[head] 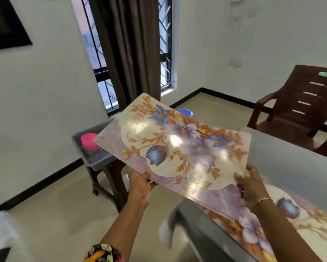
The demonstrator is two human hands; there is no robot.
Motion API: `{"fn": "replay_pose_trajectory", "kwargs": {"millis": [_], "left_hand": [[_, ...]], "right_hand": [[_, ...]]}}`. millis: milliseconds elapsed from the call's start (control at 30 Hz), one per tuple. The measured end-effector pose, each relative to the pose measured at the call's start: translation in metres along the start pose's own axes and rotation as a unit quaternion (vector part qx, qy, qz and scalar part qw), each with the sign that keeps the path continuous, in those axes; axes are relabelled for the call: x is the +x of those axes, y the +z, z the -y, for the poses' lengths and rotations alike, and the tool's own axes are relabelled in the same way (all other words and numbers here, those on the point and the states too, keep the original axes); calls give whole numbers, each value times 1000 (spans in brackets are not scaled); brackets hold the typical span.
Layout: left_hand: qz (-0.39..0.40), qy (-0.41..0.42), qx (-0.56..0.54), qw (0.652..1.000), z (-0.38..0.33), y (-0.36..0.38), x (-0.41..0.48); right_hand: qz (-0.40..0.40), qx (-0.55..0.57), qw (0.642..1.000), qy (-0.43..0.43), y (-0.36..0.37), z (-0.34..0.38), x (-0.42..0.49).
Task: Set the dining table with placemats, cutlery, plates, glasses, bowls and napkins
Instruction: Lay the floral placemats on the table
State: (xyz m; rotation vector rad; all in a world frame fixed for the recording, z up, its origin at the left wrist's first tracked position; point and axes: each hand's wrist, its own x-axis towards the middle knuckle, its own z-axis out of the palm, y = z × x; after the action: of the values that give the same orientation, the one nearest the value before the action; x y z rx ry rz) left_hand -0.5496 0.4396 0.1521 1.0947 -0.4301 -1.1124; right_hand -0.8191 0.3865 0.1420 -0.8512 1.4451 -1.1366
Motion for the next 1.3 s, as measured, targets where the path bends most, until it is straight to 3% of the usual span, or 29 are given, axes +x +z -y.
{"fn": "replay_pose_trajectory", "kwargs": {"millis": [267,533,833,1300], "left_hand": [[35,-4,0,999,-60,-51,109],[76,-81,13,994,-50,-25,218],[163,-164,103,968,-21,79,341],[319,-234,143,907,58,276,455]], "right_hand": [[-27,16,999,-6,124,2,33],[-86,70,994,-9,151,8,95],[-181,122,975,-41,143,21,171],[-372,139,917,-43,77,60,282]]}}
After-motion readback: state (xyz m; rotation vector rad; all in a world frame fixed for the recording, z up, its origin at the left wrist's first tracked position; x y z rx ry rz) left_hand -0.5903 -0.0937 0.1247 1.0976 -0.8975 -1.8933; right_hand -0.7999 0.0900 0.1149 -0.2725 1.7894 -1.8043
